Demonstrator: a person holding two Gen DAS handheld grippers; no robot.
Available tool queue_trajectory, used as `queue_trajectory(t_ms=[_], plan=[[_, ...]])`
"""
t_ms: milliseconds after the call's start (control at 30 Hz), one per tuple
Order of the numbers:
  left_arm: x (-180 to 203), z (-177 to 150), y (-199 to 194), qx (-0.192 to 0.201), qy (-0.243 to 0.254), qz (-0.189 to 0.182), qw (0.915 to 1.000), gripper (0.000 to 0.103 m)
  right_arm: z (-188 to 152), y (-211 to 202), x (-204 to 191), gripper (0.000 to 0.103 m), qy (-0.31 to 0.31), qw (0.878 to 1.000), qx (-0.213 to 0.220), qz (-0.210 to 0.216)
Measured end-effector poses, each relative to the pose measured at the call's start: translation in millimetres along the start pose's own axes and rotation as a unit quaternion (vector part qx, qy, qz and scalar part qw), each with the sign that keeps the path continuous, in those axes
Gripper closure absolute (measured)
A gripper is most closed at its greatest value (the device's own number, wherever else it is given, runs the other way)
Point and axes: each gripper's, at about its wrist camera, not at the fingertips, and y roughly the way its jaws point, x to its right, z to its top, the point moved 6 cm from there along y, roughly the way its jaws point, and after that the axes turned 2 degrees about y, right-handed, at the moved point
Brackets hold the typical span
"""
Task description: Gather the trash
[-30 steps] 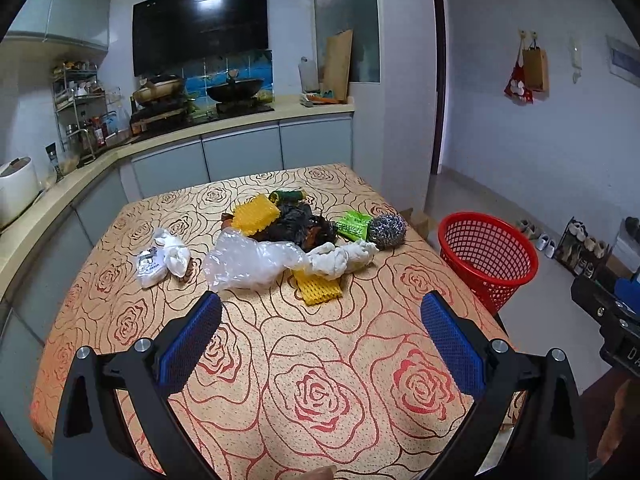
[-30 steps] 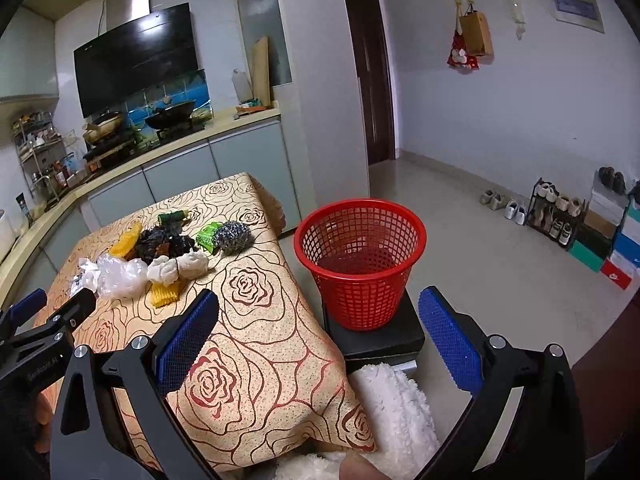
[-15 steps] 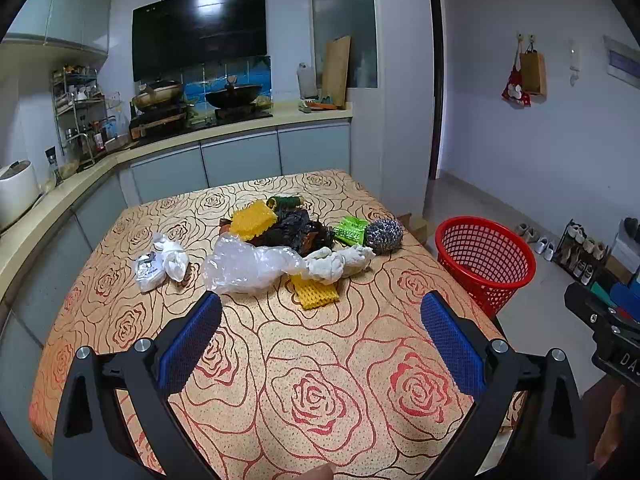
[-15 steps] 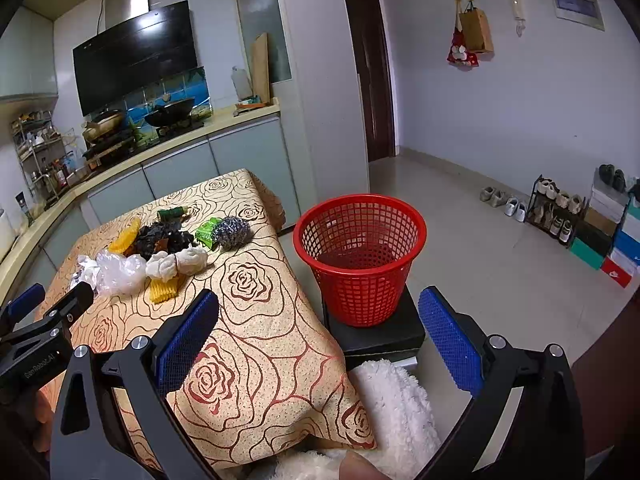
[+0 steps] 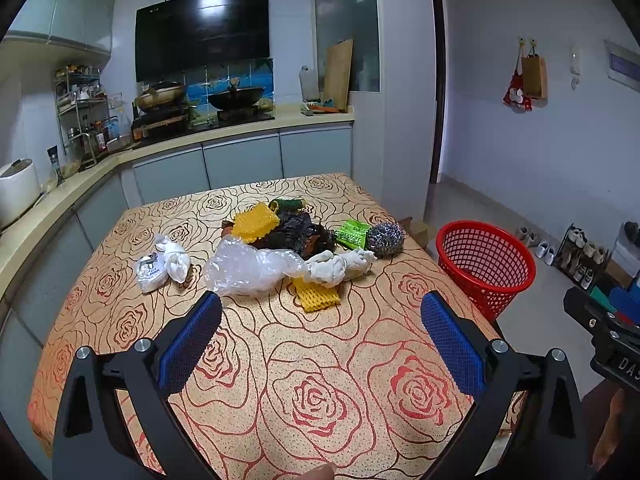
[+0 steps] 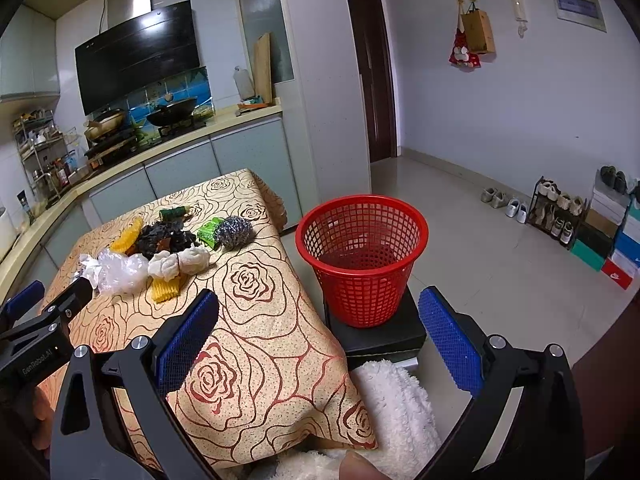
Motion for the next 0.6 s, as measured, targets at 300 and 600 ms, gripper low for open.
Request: queue_trajectory(t_ms=[300, 600], plan=[[-5.5, -0.5, 4.8, -0.006, -0.007, 0.006, 0.9999, 0.007, -1.8, 0.5, -2.0, 0.005, -0.001, 1.0, -0.002, 0.001], [-21.3, -4.6, 15.4, -0.015, -0.023, 0.019, 0.9995, 0.007, -2.2, 14.2, -11.6, 0.005, -0.006, 1.0, -0.017, 0.017]])
